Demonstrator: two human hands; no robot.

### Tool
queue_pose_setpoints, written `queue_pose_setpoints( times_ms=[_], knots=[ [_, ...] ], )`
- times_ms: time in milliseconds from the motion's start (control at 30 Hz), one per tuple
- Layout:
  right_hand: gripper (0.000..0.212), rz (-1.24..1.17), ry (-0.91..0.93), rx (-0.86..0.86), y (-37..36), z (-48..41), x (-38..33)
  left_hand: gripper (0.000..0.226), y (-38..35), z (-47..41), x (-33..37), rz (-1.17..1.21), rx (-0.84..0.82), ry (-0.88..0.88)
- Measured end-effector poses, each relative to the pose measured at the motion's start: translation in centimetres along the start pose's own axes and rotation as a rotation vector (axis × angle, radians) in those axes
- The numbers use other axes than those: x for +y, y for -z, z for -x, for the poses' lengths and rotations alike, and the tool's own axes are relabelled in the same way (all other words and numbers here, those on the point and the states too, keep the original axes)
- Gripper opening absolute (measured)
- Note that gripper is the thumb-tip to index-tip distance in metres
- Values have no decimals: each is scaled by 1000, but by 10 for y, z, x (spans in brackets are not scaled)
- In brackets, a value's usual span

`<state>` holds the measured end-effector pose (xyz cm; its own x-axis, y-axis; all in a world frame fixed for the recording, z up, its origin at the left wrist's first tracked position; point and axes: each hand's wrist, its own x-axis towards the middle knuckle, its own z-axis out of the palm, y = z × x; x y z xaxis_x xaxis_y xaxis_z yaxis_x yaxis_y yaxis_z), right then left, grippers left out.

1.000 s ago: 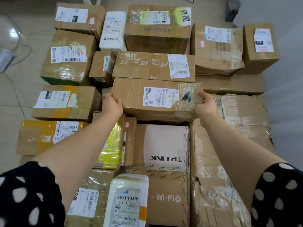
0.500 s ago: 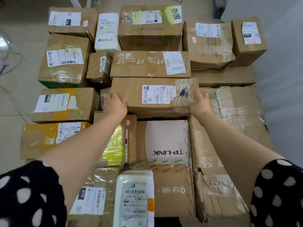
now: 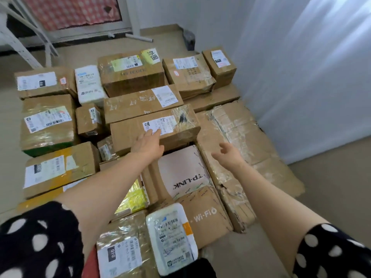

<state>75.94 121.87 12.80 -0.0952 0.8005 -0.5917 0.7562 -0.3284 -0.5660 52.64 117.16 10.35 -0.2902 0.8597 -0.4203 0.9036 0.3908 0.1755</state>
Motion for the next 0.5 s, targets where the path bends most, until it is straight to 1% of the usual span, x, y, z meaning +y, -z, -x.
queue_pose_setpoints(
  times_ms=[133,200,367,500],
  knots=[
    [63,21,-50,46,17,53,27,59,12,32,31,-110,-17,-196],
    [64,18,-65,82,23,84,42,63,15,53,46,-169,-18,-275],
    [70,-72,-75,206,22,169,88,65,13,121,72,-293,43,-456],
    [74,-85,-159,271,3,247,134,67,1,191,83,-420,-28,-620]
  ],
)
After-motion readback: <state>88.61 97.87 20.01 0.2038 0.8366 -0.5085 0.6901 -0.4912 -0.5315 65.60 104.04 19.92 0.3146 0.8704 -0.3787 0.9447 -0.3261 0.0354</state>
